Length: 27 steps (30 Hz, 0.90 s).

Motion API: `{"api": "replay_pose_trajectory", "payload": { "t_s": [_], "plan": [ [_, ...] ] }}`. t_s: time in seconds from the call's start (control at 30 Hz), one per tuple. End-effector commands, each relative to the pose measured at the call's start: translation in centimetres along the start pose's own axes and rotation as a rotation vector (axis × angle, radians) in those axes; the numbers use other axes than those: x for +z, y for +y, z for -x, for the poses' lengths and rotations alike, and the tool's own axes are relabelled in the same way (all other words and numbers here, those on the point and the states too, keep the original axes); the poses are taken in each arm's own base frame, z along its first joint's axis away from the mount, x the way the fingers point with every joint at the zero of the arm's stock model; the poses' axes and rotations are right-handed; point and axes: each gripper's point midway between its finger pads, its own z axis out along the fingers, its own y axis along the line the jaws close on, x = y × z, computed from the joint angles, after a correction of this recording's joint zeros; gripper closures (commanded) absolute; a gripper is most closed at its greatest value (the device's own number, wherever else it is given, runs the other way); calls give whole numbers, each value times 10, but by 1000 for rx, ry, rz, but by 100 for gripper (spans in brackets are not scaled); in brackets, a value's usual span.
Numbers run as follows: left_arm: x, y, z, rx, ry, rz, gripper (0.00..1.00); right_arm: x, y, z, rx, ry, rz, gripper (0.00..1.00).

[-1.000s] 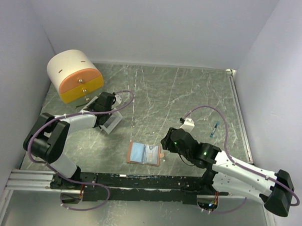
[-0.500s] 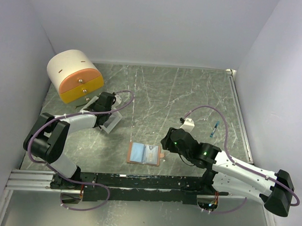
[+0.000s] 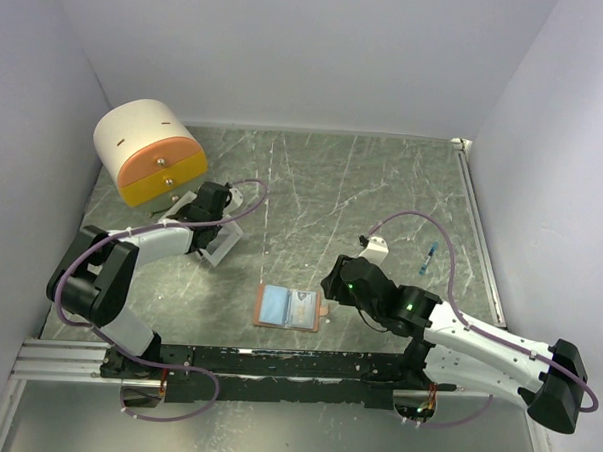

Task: Put the credit cards into the card holder
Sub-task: Pick up the credit card from the storage box.

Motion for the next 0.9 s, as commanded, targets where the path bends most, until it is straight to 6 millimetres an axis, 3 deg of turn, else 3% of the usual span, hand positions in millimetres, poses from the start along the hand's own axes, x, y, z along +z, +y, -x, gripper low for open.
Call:
{"api": "replay_pose_trajectory", "payload": {
  "t_s": [0.0, 0.17, 0.47, 0.87],
  "plan": [
    [-2, 17, 7, -26, -3, 36, 60, -1, -3, 5, 8, -19, -12, 53],
    [-2, 16, 6, -29, -1, 25, 68, -2, -3, 4, 10, -16, -13, 53],
    [-13, 11, 8, -83, 24, -52, 93, -4, 1, 6, 17, -17, 3, 53],
    [-66, 7, 36, -286, -121, -262, 93, -3, 13, 7, 29, -3, 39, 53]
  ]
}}
